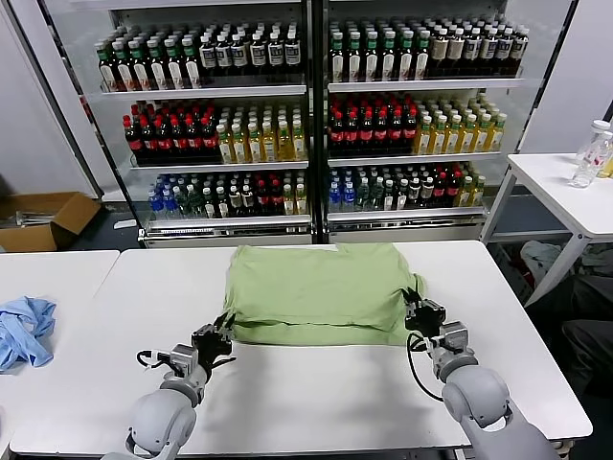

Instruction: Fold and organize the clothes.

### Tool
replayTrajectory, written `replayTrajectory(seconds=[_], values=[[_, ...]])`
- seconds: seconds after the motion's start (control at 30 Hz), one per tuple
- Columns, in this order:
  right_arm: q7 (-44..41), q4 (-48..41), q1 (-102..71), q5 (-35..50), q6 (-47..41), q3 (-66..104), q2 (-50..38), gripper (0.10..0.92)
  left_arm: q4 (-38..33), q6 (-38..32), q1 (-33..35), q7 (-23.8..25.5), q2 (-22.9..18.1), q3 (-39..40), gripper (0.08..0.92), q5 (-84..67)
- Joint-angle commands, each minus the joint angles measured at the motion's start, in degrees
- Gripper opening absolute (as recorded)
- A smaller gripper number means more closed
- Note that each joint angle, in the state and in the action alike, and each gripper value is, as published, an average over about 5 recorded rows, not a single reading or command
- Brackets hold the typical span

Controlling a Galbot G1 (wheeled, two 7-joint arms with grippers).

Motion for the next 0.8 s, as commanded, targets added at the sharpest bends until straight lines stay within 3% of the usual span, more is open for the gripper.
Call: replayTrajectory(seconds=[0.03, 0.2, 0.43, 0.57, 0.8], values=[[-1.1, 5.5, -8.0, -3.3, 0.1, 3.3, -0.2, 0.473, -4.7, -0.2, 7.2, -1.7, -0.6, -2.0, 0.361, 2.2], [1.1, 6.2, -13.6, -1.4, -3.2, 8.3, 1.0, 0.621, -2.2, 0.0, 8.6, -2.8, -0.9, -2.9, 0.500, 2.2], [4.1, 0.5, -8.7, 4.5, -11.0, 6.0, 3.0, 0.785, 3.5, 2.1, 2.8, -2.7, -1.0, -1.3, 0.707, 0.5], [4.2, -1.6, -6.2, 7.0, -11.3, 4.5, 3.2, 0.708, 4.0, 2.4, 1.3, -2.6, -0.9, -0.6, 0.768, -1.4], [3.0, -1.6, -6.2, 9.3, -9.7, 4.4, 1.5, 0.509, 2.1, 1.5, 1.9, -1.6, -0.3, -1.0, 0.597, -6.5]])
